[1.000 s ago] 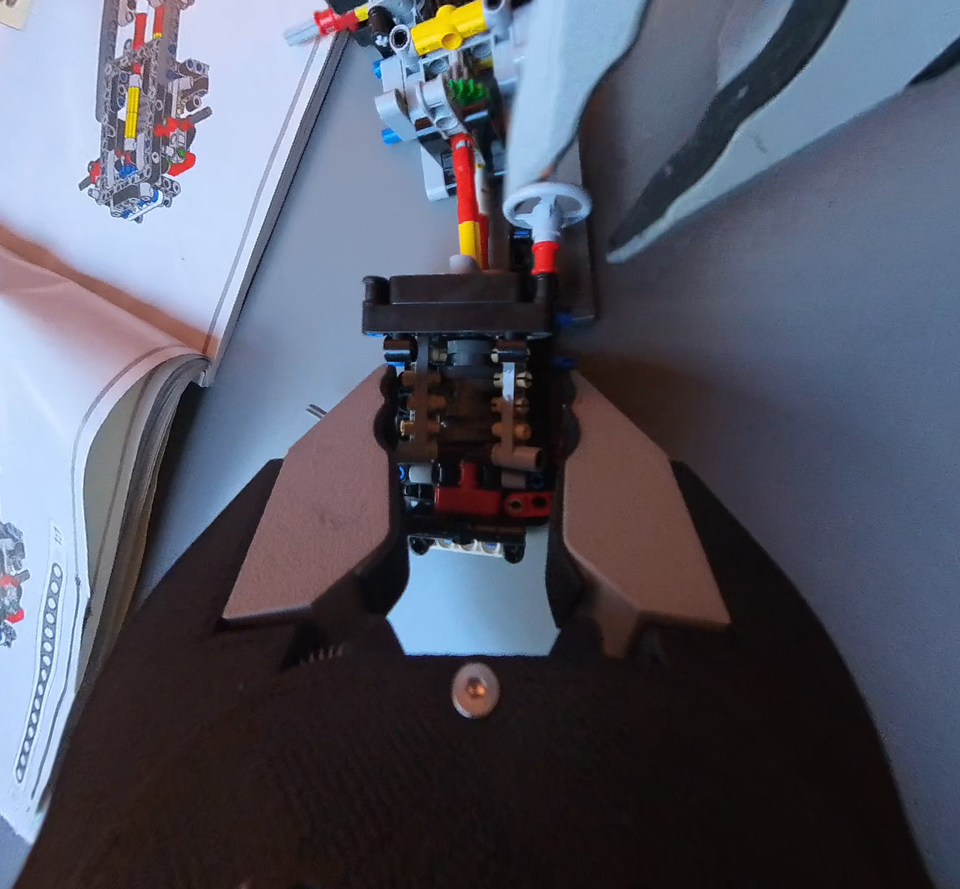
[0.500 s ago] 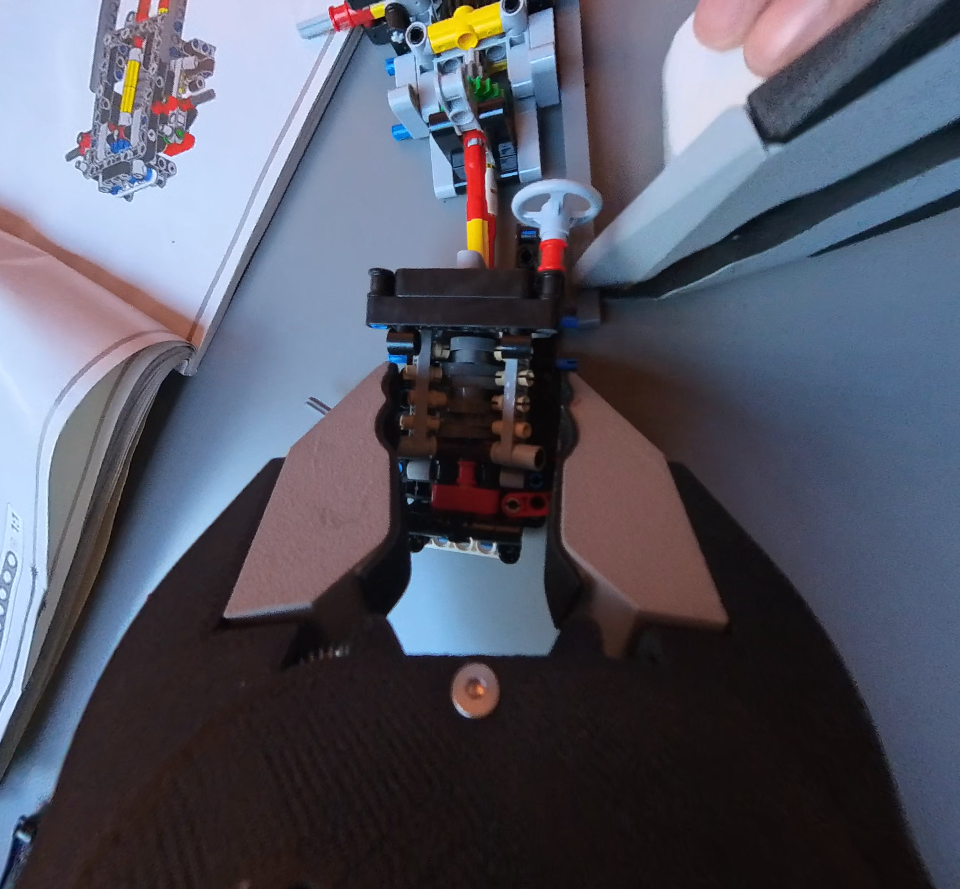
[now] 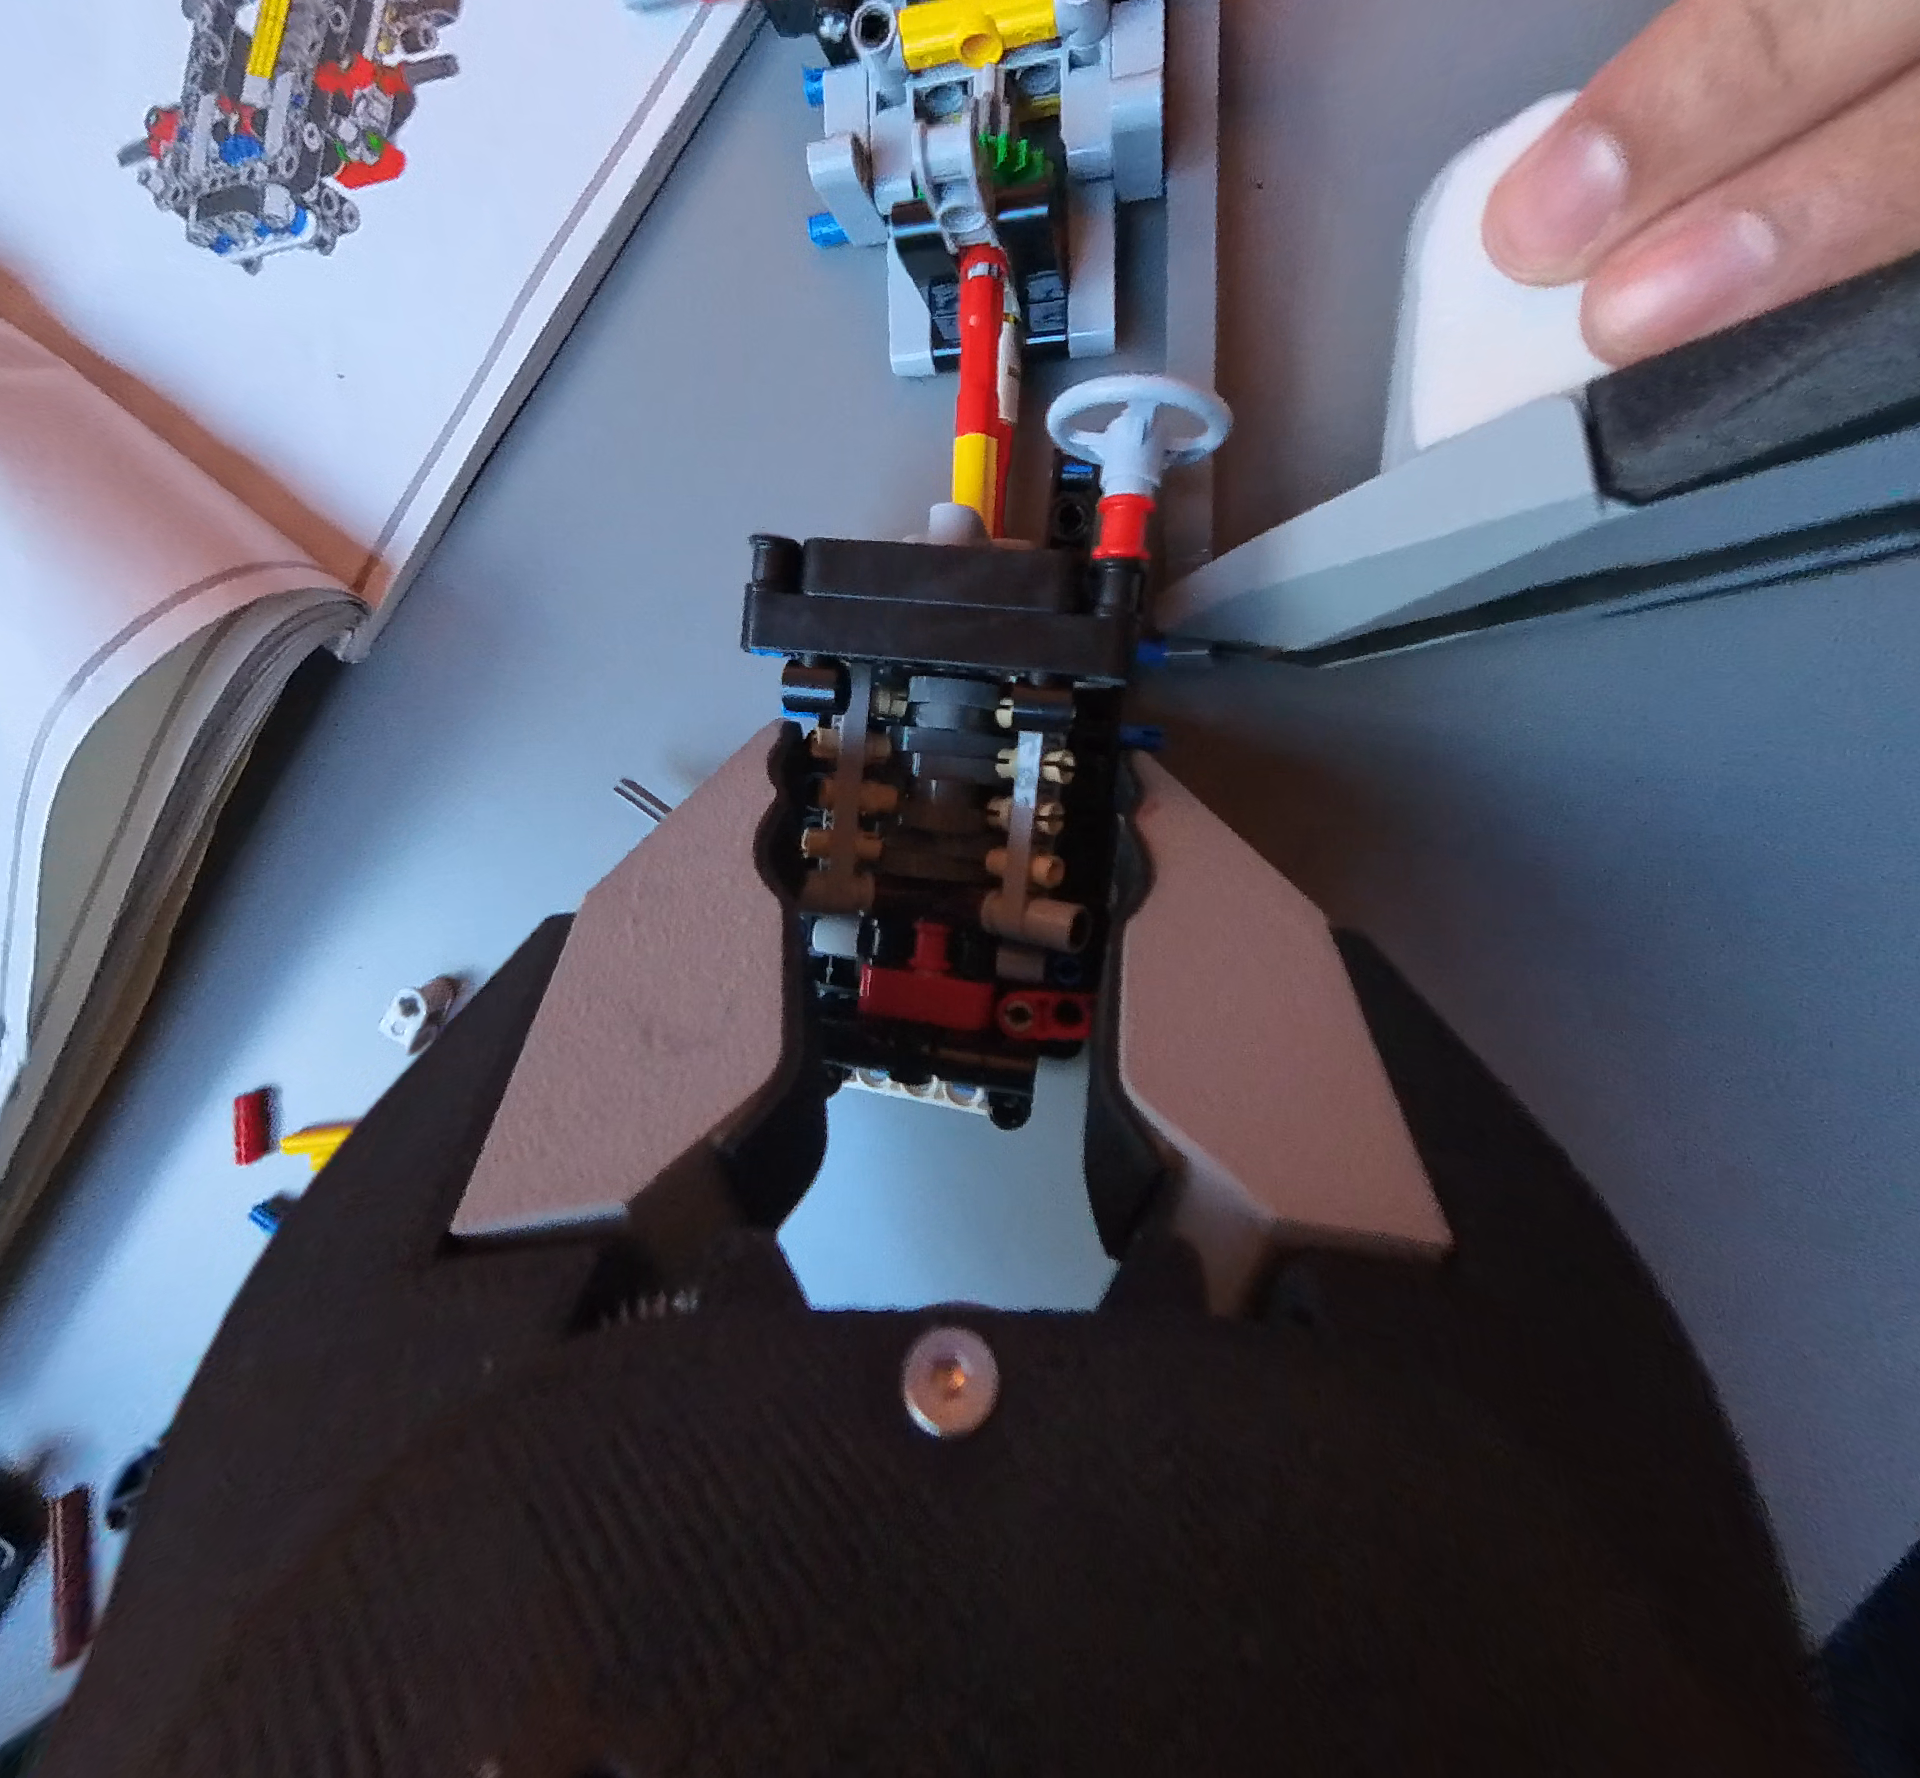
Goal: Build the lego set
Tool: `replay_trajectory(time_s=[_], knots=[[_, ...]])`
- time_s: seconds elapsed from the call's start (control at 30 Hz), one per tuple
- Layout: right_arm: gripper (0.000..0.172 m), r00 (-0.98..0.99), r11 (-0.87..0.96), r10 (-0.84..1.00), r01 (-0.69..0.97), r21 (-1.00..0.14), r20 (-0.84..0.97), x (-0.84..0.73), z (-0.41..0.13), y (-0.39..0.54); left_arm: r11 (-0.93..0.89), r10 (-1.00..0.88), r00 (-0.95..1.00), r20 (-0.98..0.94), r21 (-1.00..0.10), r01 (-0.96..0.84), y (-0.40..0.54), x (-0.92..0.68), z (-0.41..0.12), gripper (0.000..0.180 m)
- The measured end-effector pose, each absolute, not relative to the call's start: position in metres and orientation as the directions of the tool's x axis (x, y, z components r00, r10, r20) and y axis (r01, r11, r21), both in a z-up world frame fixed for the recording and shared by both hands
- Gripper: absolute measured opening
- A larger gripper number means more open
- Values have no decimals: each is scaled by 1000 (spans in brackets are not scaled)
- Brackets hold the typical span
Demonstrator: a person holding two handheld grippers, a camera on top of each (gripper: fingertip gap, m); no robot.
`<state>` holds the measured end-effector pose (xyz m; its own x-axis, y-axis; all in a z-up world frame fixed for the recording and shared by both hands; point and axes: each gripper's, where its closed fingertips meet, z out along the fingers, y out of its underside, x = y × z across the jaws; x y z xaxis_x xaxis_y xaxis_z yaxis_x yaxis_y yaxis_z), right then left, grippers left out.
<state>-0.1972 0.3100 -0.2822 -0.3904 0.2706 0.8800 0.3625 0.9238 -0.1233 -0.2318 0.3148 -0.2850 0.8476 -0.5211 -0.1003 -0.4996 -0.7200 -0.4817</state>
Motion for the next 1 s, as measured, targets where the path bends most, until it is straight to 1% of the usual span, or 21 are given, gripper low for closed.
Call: replay_trajectory(time_s=[0.13,0.27,0.37,0.47,0.63,0.8,0.9,1.0], knots=[[3,-364,898,298,419,-131,883,-198,-282,317,-766,-428,897,-108,-483,-424,316,-233,-285,56],[3,-345,906,254,412,-97,904,-198,-281,317,-786,-405,911,-83,-478,-393,316,-233,-285,56],[2,-339,897,262,432,-98,904,-199,-282,318,-801,-378,922,-84,-471,-371,316,-233,-285,55],[2,-331,890,238,452,-69,913,-202,-281,322,-812,-339,937,-79,-479,-334,317,-234,-284,55],[2,-308,882,242,465,-76,920,-203,-280,322,-819,-318,946,-68,-483,-310,315,-232,-284,55],[2,-274,856,282,506,-111,919,-206,-280,324,-820,-289,955,-72,-496,-286,316,-234,-284,56],[3,-252,861,283,491,-130,925,-206,-279,324,-818,-279,959,-45,-513,-262,315,-234,-283,56],[4,-239,857,354,471,-210,904,-207,-278,326,-802,-282,959,-42,-539,-259,317,-235,-282,57]])
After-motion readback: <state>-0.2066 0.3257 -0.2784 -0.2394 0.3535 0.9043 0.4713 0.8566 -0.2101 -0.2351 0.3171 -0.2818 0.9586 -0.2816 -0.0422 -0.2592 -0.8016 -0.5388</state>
